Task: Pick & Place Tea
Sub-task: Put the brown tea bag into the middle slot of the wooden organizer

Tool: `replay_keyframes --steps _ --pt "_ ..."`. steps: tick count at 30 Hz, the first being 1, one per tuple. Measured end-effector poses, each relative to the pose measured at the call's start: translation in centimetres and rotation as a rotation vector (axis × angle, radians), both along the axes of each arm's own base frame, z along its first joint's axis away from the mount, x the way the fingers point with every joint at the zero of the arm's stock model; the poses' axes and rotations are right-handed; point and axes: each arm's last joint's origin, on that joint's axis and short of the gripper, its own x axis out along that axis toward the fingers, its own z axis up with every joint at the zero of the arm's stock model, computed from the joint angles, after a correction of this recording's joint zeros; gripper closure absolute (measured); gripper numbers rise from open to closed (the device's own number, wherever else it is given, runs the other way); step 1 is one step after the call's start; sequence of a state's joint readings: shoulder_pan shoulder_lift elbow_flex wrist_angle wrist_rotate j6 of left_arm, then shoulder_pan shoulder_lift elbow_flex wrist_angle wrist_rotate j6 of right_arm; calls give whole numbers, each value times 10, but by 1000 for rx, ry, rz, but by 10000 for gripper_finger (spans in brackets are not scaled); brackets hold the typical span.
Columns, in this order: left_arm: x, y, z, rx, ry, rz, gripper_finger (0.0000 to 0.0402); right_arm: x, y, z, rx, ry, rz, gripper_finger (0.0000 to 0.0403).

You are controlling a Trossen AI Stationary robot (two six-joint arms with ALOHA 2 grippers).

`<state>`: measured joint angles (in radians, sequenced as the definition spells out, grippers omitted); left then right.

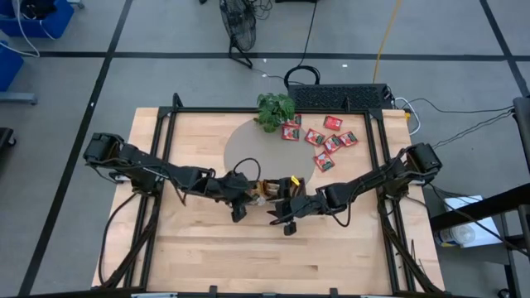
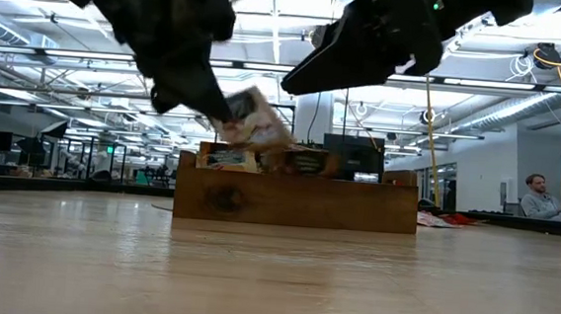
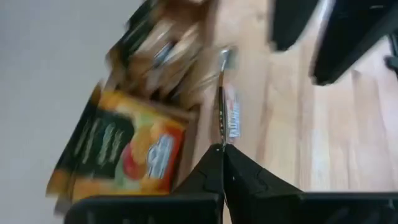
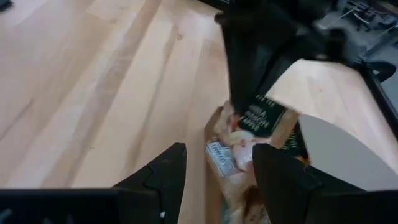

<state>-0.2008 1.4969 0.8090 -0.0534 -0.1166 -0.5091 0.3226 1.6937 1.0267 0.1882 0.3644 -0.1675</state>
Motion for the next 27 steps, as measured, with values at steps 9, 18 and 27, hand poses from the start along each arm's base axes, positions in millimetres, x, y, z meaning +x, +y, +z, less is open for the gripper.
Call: replay_keyframes --steps 9,18,27 --pt "0 -19 20 473 -58 -270 399 -7 14 -1 -48 7 -33 234" --pt "3 -13 18 758 -15 -337 400 -16 17 -4 -201 15 -218 234" --pt "23 1 -6 756 50 -328 401 -26 24 13 -249 -40 -255 234"
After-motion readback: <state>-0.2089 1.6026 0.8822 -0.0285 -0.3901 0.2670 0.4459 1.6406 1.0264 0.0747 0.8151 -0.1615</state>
